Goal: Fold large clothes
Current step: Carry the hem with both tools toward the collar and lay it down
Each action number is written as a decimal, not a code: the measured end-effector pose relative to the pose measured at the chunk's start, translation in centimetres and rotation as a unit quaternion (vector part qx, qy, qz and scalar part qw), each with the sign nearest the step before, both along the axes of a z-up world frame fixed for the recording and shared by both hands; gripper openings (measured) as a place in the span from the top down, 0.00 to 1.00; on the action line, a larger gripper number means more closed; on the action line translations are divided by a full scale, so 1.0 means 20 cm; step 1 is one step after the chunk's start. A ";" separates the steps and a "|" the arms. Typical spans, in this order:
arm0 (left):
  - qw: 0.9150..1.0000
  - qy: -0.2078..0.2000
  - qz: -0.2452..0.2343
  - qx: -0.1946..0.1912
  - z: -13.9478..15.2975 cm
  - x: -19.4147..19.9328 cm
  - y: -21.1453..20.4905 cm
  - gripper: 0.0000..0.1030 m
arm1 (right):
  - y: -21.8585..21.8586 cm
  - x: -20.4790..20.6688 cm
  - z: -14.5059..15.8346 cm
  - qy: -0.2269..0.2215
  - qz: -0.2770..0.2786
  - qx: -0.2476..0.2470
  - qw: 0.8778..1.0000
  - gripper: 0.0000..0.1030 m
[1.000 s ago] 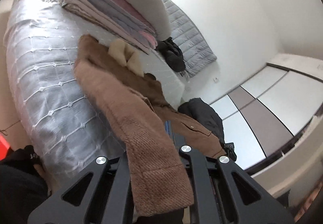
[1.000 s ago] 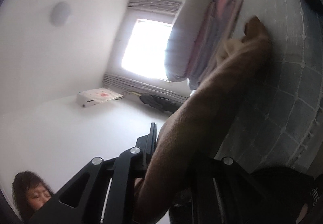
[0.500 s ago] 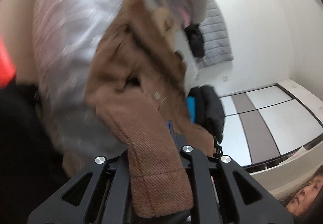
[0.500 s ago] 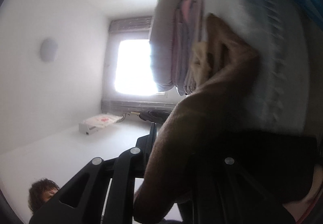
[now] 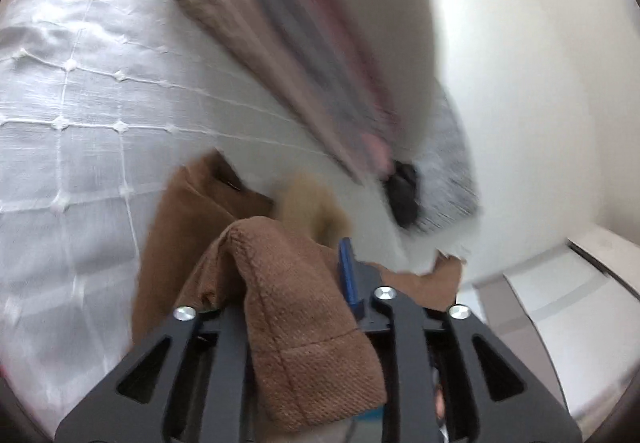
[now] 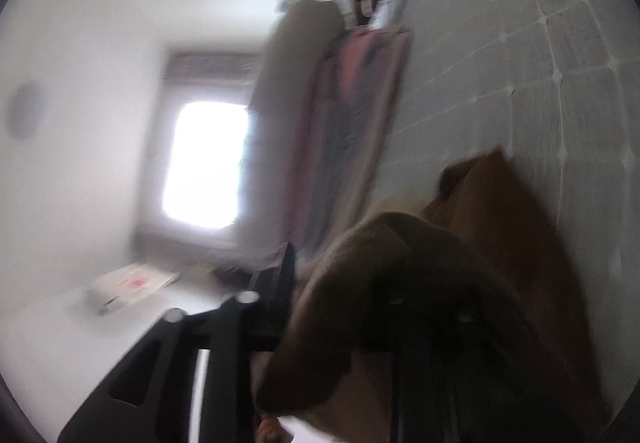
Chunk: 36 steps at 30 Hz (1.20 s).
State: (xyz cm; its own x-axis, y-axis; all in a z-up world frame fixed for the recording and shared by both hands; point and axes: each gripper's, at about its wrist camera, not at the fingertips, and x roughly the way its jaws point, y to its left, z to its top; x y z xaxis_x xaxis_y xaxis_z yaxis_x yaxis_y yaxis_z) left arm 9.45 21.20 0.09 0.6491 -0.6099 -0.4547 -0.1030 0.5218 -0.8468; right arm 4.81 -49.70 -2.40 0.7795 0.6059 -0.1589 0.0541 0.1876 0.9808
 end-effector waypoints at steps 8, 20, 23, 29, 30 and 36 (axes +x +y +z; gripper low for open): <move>0.995 0.074 0.039 -0.052 -0.37 0.25 0.07 0.48 | 0.02 0.15 -0.37 0.075 -0.053 -0.051 0.994 0.53; 0.982 -0.090 0.106 0.131 -0.07 0.06 -0.19 0.21 | 0.32 0.37 0.09 -0.067 -0.022 -0.191 0.979 0.18; 0.960 -0.060 0.090 0.258 -0.27 0.11 -0.32 0.21 | 0.31 0.48 -0.10 -0.027 -0.029 -0.276 0.960 0.19; 0.961 -0.050 0.078 0.262 -0.36 0.19 -0.30 0.21 | 0.19 0.54 -0.27 -0.006 -0.056 -0.256 0.965 0.26; 0.962 -0.052 0.078 0.256 -0.37 0.19 -0.29 0.21 | 0.21 0.55 -0.26 -0.005 -0.046 -0.271 0.962 0.26; 0.965 -0.044 0.089 0.242 -0.28 0.14 -0.23 0.21 | 0.21 0.45 -0.17 0.015 -0.026 -0.250 0.968 0.26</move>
